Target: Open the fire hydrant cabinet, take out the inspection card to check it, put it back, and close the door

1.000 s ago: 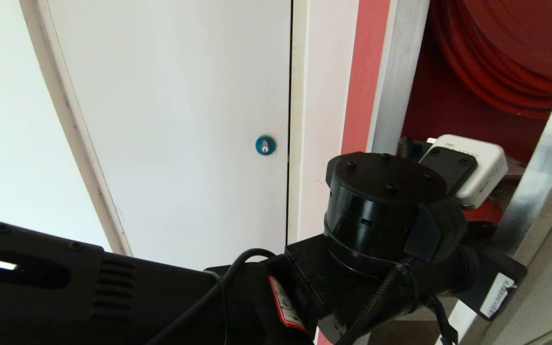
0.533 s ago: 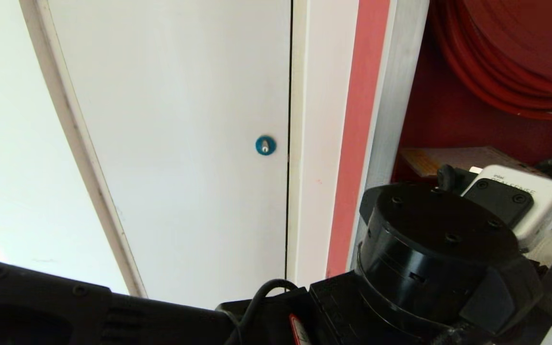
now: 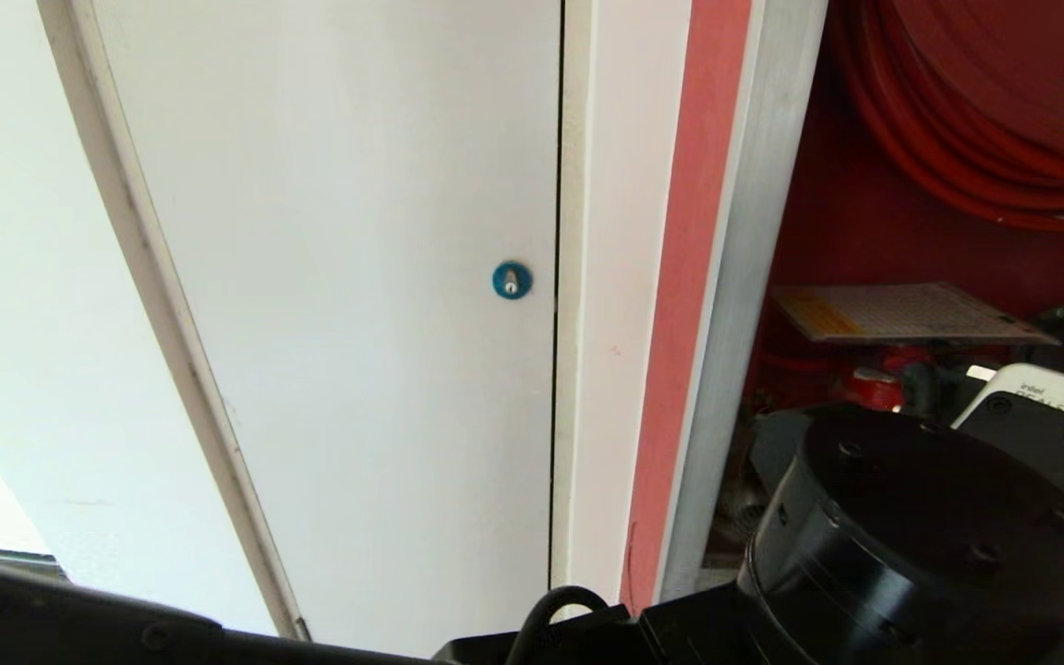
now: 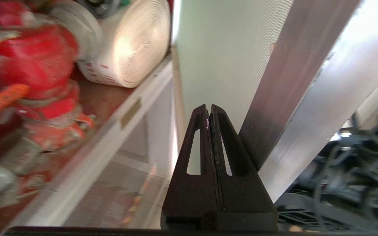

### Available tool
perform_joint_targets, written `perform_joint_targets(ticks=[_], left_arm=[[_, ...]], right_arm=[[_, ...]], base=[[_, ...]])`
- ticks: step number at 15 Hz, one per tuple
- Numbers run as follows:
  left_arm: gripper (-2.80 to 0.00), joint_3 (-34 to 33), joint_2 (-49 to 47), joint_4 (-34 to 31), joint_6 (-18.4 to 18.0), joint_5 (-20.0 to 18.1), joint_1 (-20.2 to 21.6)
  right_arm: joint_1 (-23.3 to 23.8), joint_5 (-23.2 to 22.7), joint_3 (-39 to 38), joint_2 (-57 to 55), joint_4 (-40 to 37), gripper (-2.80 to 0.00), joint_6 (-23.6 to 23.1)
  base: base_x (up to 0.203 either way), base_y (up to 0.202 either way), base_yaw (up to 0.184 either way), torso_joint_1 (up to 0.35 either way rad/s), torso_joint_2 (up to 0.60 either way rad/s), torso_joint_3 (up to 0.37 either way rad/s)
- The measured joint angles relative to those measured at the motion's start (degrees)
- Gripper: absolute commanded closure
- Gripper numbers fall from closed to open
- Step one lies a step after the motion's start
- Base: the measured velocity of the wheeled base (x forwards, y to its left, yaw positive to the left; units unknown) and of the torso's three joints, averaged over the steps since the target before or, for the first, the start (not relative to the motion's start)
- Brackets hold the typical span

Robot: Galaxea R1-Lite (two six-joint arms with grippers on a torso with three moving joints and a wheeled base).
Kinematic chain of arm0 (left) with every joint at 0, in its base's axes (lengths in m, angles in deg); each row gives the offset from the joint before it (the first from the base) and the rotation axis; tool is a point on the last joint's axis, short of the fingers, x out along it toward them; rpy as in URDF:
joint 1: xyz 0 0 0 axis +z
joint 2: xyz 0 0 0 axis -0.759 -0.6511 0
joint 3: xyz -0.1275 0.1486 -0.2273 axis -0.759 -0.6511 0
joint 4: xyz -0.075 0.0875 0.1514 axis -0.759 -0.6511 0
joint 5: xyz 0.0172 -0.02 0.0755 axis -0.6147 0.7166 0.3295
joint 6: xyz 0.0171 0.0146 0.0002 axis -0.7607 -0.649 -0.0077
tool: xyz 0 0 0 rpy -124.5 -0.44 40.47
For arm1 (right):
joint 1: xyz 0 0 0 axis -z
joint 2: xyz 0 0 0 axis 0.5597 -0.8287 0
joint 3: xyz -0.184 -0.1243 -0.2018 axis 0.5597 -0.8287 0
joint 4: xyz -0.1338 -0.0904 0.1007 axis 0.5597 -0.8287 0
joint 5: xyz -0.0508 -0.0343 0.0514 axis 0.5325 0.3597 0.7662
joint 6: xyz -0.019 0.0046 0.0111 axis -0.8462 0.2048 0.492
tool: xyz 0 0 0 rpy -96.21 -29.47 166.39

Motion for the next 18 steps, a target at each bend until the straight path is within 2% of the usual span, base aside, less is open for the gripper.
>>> perform_joint_targets(ticks=[8, 12, 15, 18], left_arm=[[0.00, 1.51, 0.07, -3.07, 1.80, 0.38, -4.36], [0.00, 2.07, -0.22, -2.89, 1.87, 0.35, -4.60], [0.00, 0.41, -0.09, -2.72, 1.87, -0.30, -1.05], [0.00, -0.49, 0.09, -2.67, 1.78, -0.28, 6.66]], right_arm=[[0.02, 0.09, 0.00, 0.00, 0.00, 0.00, 0.00], [0.02, 0.10, 0.00, 0.00, 0.00, 0.00, 0.00], [0.00, -0.14, 0.00, 0.00, -0.02, 0.00, 0.02], [0.00, -0.09, 0.00, 0.00, 0.00, 0.00, 0.02]], base=[[0.000, 0.000, 0.000, 0.000, 0.00, 0.000], [0.000, 0.000, 0.000, 0.000, 0.00, 0.000], [0.000, 0.000, 0.000, 0.000, 0.00, 0.000], [0.000, 0.000, 0.000, 0.000, 0.00, 0.000]])
